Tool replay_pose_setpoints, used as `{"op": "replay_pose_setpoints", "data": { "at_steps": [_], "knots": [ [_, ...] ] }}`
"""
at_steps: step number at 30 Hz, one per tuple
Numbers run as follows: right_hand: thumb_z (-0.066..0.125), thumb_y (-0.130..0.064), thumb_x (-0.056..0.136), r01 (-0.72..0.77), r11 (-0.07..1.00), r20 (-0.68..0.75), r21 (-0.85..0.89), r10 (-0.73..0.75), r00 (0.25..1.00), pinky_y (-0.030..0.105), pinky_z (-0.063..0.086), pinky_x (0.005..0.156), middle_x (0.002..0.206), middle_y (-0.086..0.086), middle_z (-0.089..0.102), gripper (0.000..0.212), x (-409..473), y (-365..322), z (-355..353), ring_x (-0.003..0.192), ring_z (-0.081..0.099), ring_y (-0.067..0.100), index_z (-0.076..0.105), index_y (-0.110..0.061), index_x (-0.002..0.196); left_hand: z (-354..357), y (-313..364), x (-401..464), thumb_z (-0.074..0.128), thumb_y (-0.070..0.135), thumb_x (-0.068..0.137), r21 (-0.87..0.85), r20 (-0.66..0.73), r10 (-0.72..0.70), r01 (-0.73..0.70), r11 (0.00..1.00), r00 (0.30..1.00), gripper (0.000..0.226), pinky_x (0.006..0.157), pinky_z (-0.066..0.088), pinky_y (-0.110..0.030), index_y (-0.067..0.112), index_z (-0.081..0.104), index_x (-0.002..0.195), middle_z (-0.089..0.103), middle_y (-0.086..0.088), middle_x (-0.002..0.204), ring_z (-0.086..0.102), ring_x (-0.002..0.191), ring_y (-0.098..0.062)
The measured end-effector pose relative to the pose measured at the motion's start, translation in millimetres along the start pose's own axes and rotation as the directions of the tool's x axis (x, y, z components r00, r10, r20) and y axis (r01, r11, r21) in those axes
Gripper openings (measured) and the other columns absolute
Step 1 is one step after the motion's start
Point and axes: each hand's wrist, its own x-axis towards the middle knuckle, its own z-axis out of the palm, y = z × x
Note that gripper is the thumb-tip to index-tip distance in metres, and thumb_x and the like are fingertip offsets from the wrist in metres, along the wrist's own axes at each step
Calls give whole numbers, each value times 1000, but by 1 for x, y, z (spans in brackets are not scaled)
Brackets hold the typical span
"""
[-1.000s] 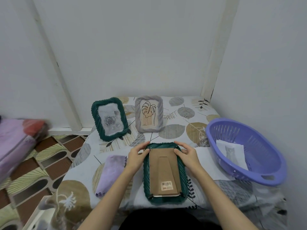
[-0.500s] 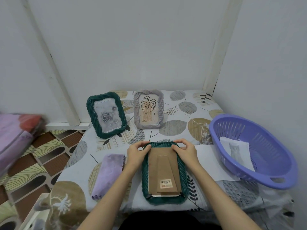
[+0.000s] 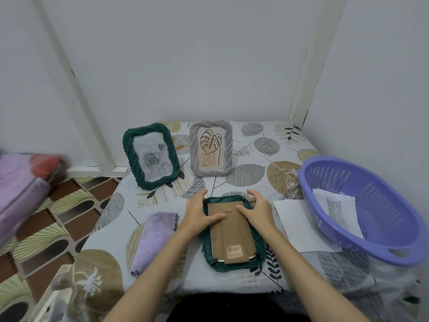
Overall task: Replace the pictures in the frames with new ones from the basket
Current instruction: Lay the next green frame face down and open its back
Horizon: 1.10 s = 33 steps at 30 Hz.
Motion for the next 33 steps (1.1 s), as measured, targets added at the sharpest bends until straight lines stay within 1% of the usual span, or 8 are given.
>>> {"op": "replay_pose_setpoints", "data": {
  "at_steps": [3,6,10,16,21,25,30,33],
  "knots": [
    [69,-19,80,24,1000,19,5,-24,1000,31,44,97,124,13,59,54,-8,3,-2,115,54,22,49,-8,129,3,-1,-3,72,45,72,73,-20,29,-28,997,999,86,110,26,-33,14,29,140,39,-7,141,29,131,-22],
    [65,-16,82,71,997,68,-14,-70,995,23,44,87,123,10,58,47,-20,5,-14,106,54,17,51,-10,127,1,-2,-13,69,50,73,133,11,49,-50,990,999,85,112,24,-34,17,30,140,34,-5,145,26,134,-22],
    [67,-18,82,158,986,159,-43,-150,976,17,40,77,119,6,56,35,-46,11,-34,96,51,14,59,-19,116,-7,2,-39,54,78,48,236,135,92,-123,964,987,99,115,19,-43,31,40,134,23,3,152,18,140,-19],
    [83,-36,60,217,971,475,-103,-144,868,25,32,103,124,-8,40,60,-89,18,-55,121,36,8,58,-34,114,-13,-5,-82,54,79,37,278,317,164,-256,926,934,107,117,13,-39,34,42,132,25,6,152,14,141,-16],
    [80,-24,67,299,934,352,-194,-218,910,21,27,104,138,5,43,49,-102,26,-49,129,39,17,62,-18,113,-11,-7,-101,71,62,50,173,189,269,-302,938,944,74,103,28,-21,17,63,109,50,-1,133,43,125,-14],
    [80,-20,67,282,948,293,-146,-230,928,22,31,101,137,7,49,33,-107,29,-48,127,45,17,68,-16,97,-7,-7,-109,84,29,59,57,105,277,-284,957,955,33,100,40,-27,16,67,84,59,-1,114,53,112,-12],
    [83,-17,63,246,964,234,-104,-217,948,18,33,101,135,7,51,39,-108,33,-45,124,49,16,67,-11,99,-5,-8,-112,84,23,60,-3,84,246,-247,969,965,30,92,36,-16,12,69,84,55,6,109,54,108,-9],
    [83,-17,62,240,968,228,-78,-217,949,19,34,100,134,7,53,32,-108,32,-45,123,50,15,67,-20,89,-5,-8,-113,84,20,60,-25,81,235,-234,972,969,28,91,35,-15,12,70,83,56,5,108,53,108,-9]
  ]
}}
